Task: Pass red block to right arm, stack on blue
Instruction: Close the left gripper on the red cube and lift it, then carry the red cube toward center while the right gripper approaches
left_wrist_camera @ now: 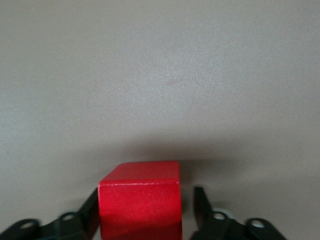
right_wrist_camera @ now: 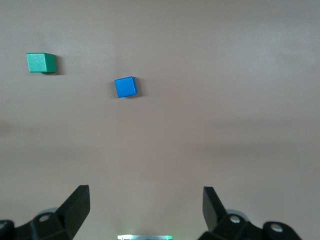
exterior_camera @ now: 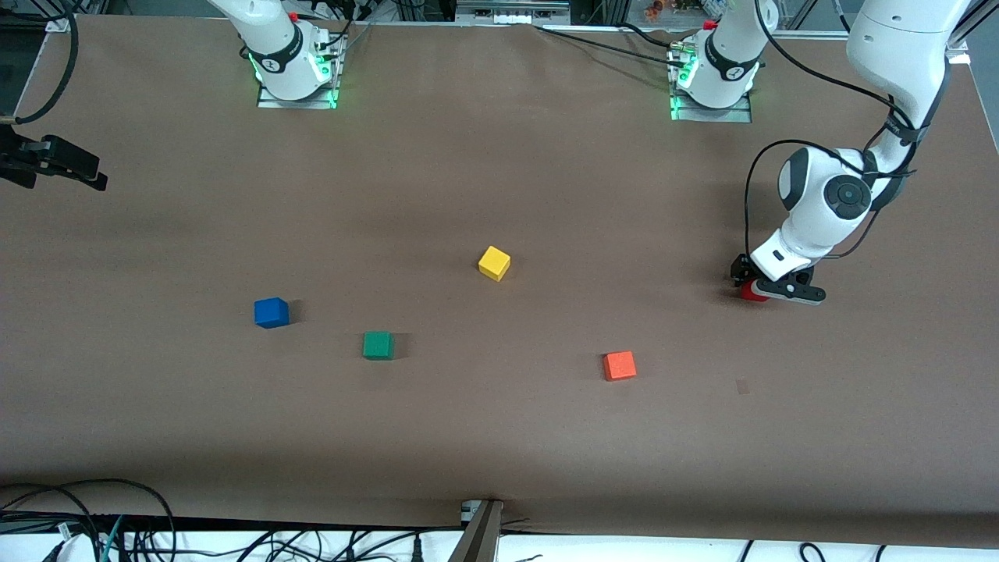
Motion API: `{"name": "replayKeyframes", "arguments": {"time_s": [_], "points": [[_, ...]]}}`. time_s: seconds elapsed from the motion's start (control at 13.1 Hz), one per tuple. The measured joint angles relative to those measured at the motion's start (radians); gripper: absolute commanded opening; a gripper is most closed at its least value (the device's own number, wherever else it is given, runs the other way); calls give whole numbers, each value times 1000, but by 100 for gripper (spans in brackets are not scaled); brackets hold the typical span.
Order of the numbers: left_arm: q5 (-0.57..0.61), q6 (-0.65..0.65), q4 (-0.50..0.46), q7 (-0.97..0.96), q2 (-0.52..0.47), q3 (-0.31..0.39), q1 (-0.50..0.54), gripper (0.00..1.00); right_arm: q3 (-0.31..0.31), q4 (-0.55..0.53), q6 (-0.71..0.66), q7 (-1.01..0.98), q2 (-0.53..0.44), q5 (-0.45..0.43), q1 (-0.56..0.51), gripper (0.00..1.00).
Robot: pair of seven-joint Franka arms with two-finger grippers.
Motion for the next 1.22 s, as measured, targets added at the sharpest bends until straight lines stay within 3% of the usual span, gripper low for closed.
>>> {"name": "replayKeyframes", "arguments": {"time_s": [0.08, 0.61, 0.84, 1.07, 1.22], "points": [[0, 0, 0, 1, 0, 0, 0, 0, 0, -1, -1, 0, 6, 0, 0, 100], [1, -37, 20, 5, -22, -70, 1, 0, 5, -2, -2, 1, 60, 1, 8, 100], [0, -258, 125, 46, -45, -91, 1, 0, 7, -2, -2, 1, 68, 10, 47, 100], [-37, -420, 241, 106, -56, -107, 2, 0, 9, -5, -2, 3, 102, 123, 75, 100], [-130, -487, 290, 209, -55, -108, 8, 0, 10, -6, -1, 3, 141, 199, 84, 100]]}}
